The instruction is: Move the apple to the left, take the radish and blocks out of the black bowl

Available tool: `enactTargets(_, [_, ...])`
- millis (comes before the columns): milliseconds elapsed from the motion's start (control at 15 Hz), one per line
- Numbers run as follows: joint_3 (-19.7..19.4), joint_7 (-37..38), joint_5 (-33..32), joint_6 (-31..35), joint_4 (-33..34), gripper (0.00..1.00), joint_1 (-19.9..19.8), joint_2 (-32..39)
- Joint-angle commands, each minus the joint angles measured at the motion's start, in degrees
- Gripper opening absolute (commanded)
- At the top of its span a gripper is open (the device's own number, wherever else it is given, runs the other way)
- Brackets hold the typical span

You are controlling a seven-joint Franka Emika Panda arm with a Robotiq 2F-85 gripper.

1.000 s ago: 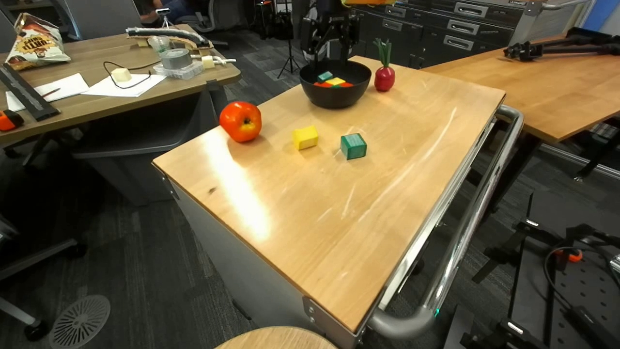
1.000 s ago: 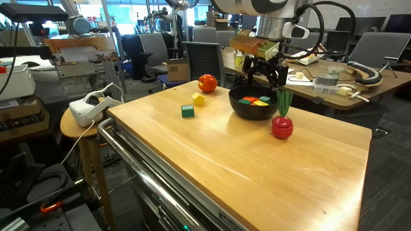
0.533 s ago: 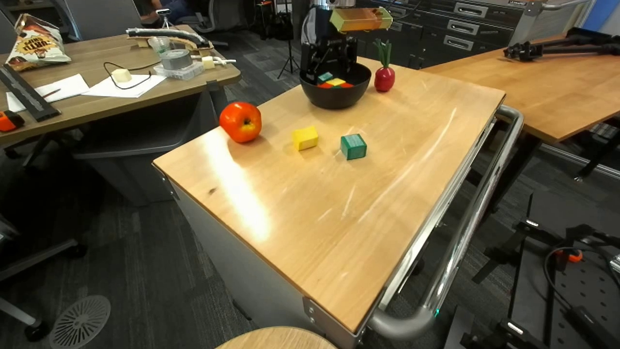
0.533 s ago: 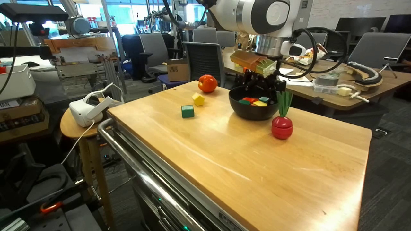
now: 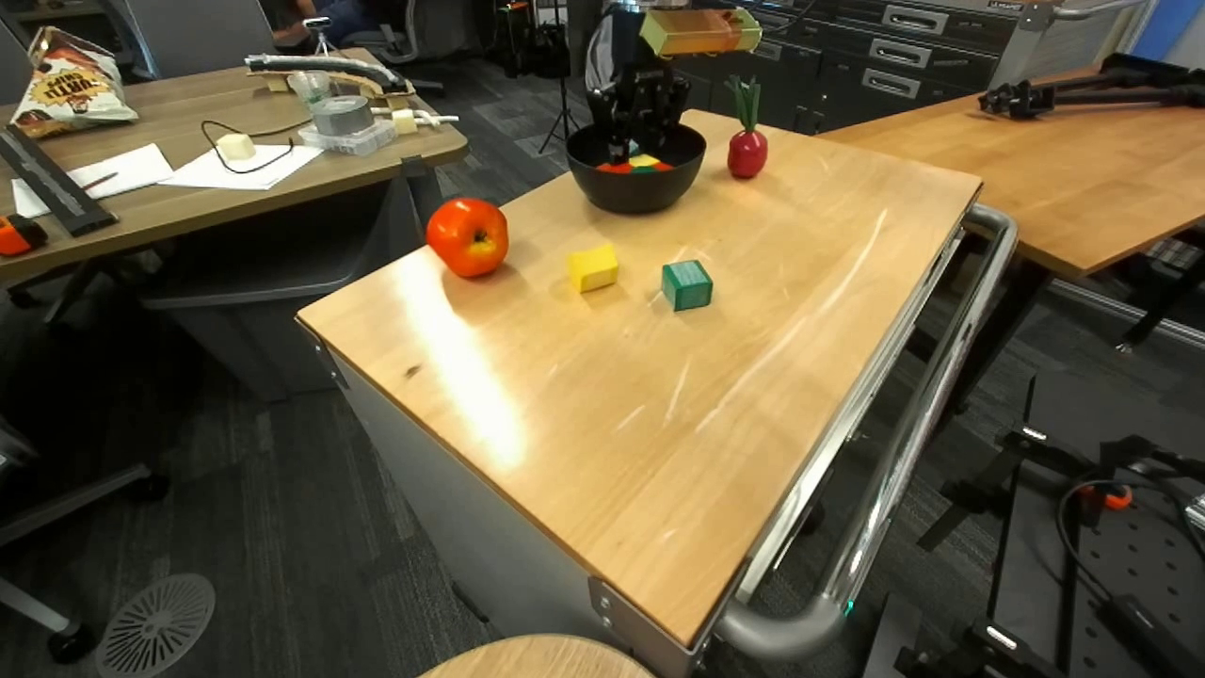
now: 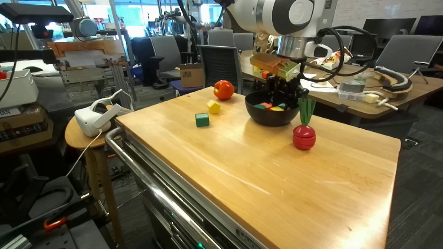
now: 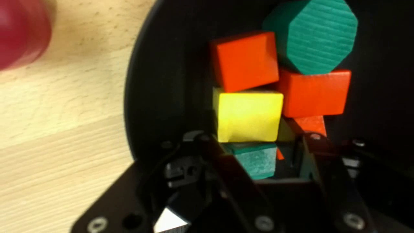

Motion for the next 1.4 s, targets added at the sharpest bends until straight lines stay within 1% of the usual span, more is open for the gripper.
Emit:
enactTargets(0, [0.08, 0.71, 0.23, 0.42, 0.94, 0.20, 0.03, 0.43])
enactTargets(400, [-0.02, 0.97, 0.08, 0.18, 0.70, 0.20, 0.14, -0.13])
enactTargets(533, [0.09, 0.43, 0.05, 0.43, -0.47, 0.20, 0.15, -1.82])
enactTargets(667, [0.46, -0.78, 0.15, 0.90, -2.89, 0.20, 0.11, -5.14])
enactTargets(800, [0.67, -1.97, -0.03, 1.74, -6.15, 0.20, 0.27, -9.53])
enactTargets(1067, [1.02, -3.18, 0.27, 0.39, -12.51, 0.20, 0.67, -17.88])
enactTargets(1333, [0.89, -0.72, -0.80, 1.77, -24.74, 0.20, 3.04, -25.63])
